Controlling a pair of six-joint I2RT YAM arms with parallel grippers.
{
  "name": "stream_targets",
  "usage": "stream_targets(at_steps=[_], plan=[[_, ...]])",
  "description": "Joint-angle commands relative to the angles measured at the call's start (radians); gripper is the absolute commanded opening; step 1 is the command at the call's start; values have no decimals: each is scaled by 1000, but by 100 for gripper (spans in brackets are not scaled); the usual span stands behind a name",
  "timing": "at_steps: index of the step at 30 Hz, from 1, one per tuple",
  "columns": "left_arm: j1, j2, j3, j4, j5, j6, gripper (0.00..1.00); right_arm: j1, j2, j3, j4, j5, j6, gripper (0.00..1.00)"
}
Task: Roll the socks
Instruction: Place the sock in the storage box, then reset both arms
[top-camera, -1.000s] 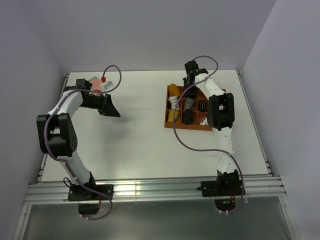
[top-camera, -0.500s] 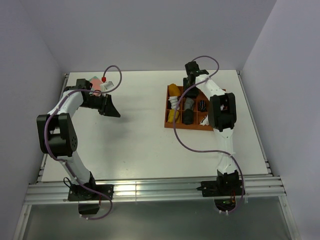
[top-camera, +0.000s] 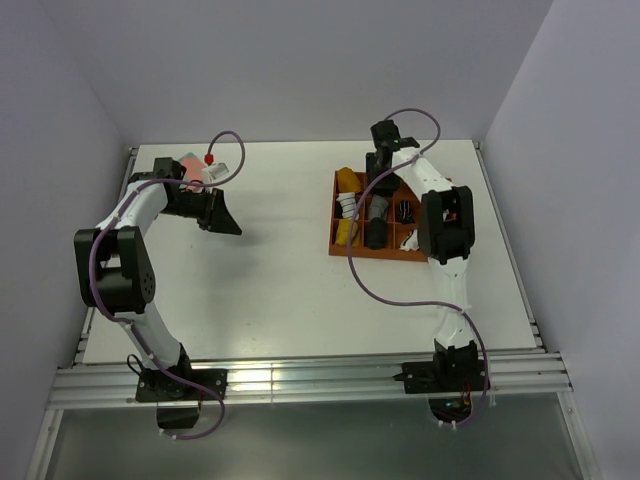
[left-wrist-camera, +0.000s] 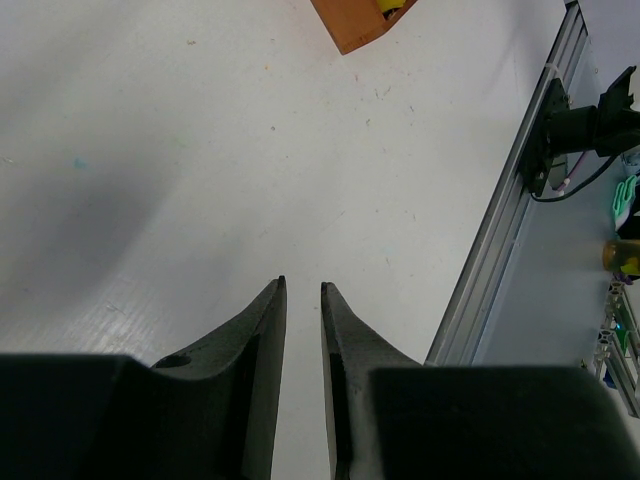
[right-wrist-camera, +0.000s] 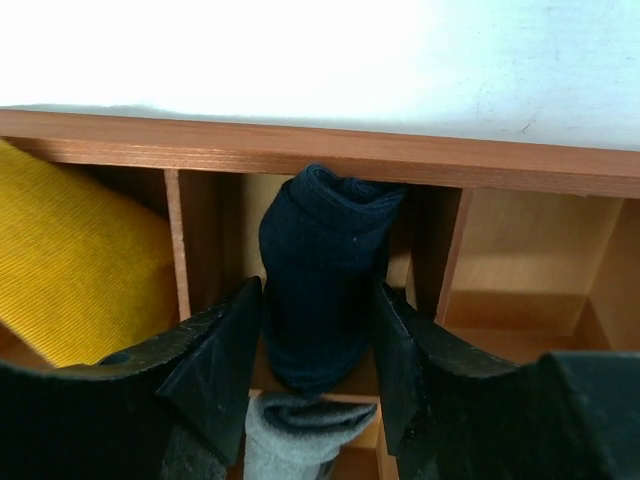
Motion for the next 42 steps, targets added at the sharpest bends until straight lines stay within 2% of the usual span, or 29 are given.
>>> stream_targets(at_steps=[1,15,19,23,31,33,39,40,42], plan=[[-5,0,9,4,5,0,25,-3,-92,16,13,4,14,55],[-5,-35,-9,39,-19,-20,26,-2,-262,-90,90,11,31,60],[-5,-63,-12,48,-21,-34,26,-2,-380,-203,159,-19,43,61],[-5,-118,-20,67,-44,-54,27,1,-587,-372,249,-54,62,61],[-12,-230,-48,102,-88,-89,27,14,-1025,-818,412,-82,83,66],[-18,-275,-71,136,-111,-112,27,18,-1113,-942,444,-128,91,68],[-32,-376,-140,232,-188,-184,28,58,-1433,-1190,489,-198,106,81],[-32,-384,-147,237,-194,-192,28,60,-1499,-1210,481,-202,102,99],[-32,-404,-161,260,-208,-198,29,61,-1564,-1266,478,-196,128,100]])
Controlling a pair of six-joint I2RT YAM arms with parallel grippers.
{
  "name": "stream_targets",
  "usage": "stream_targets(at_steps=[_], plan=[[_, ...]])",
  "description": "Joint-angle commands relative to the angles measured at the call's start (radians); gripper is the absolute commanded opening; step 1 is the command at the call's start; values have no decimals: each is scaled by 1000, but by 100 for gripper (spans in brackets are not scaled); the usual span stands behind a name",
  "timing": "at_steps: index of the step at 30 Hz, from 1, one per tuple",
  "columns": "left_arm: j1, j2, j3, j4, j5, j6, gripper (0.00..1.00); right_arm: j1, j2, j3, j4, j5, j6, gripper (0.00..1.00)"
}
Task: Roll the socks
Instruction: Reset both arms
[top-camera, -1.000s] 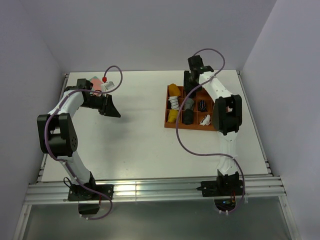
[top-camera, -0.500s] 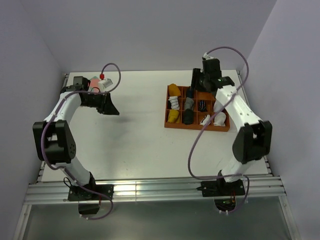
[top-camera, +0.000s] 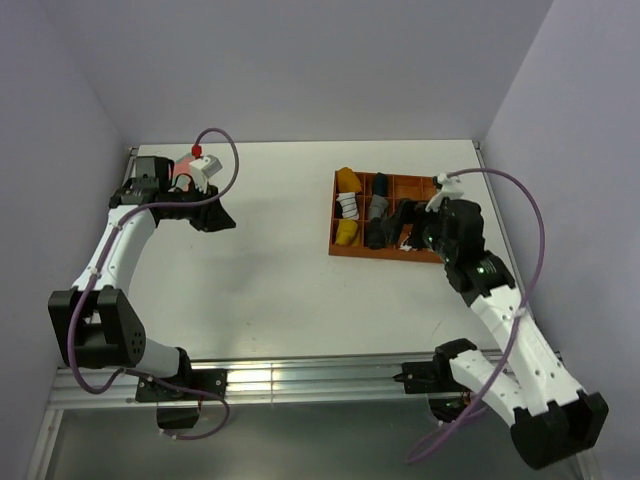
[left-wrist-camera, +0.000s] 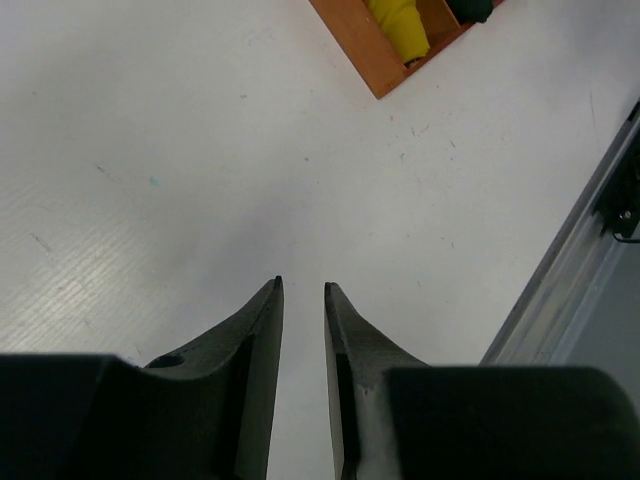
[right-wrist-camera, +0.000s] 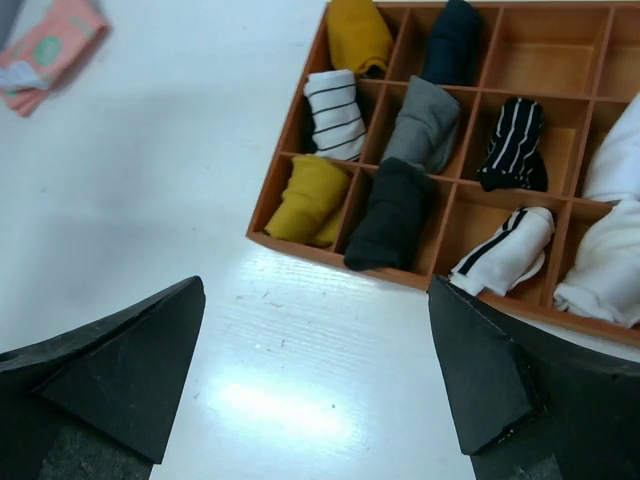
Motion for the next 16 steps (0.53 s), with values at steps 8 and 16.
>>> stream_targets(at_steps=[8,16], plan=[[-3,-45,-43,99,-60,-58,29,16,-291,-163,114,-12,74,100],[-3,-33,-55,108,-48,-58,30,16,-320,-176,120,6,77,100]])
